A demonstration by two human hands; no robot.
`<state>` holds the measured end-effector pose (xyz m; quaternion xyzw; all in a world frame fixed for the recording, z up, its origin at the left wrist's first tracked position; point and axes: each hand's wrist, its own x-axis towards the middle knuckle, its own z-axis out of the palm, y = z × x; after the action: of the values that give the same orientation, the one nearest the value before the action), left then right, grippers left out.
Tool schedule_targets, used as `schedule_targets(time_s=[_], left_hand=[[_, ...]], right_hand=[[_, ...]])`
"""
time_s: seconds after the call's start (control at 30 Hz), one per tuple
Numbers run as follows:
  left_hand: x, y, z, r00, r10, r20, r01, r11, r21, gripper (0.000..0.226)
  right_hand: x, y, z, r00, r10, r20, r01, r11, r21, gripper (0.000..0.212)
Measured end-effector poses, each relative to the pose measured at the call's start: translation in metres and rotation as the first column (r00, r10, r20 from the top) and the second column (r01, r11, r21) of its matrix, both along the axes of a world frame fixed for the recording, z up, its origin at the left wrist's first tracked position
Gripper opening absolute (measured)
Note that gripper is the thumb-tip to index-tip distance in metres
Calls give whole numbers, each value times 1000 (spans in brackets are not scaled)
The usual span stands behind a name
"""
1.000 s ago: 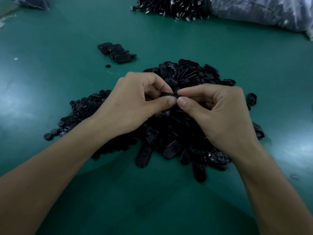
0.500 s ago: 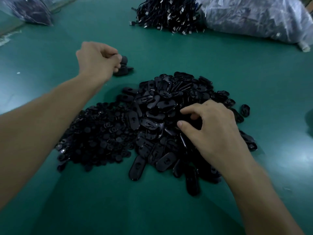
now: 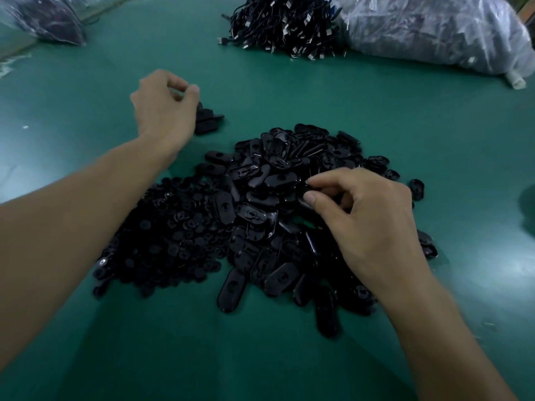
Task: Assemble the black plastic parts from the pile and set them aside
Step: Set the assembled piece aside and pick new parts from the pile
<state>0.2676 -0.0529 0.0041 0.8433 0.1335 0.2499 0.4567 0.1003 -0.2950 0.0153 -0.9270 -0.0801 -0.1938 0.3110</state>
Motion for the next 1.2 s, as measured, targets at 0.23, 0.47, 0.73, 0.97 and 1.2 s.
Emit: schedule_targets(time_s=[0.23,0.47,0.73,0.97,1.2], left_hand=[[-81,-39,39,846,-524,-100,508,848,-151,22],[-120,-42,36,683,-695,-223,611,712,-346,35],[-130,-39,26,600,-789,-134,625,567,-537,32],[-129,-38,22,679,-734,-8,537,504,-676,13],[-124,-35,18,756,-650,79,537,546,-643,12]], right_hand=[[-1,6,4,993,54,109,-75,977,198,4],[0,10,0,980,96,174,-145,944,297,17],[-1,17,-4,960,132,246,-191,954,232,16],[-4,21,-4,976,116,185,-162,952,258,36],[-4,22,-6,993,92,80,-102,986,134,12]])
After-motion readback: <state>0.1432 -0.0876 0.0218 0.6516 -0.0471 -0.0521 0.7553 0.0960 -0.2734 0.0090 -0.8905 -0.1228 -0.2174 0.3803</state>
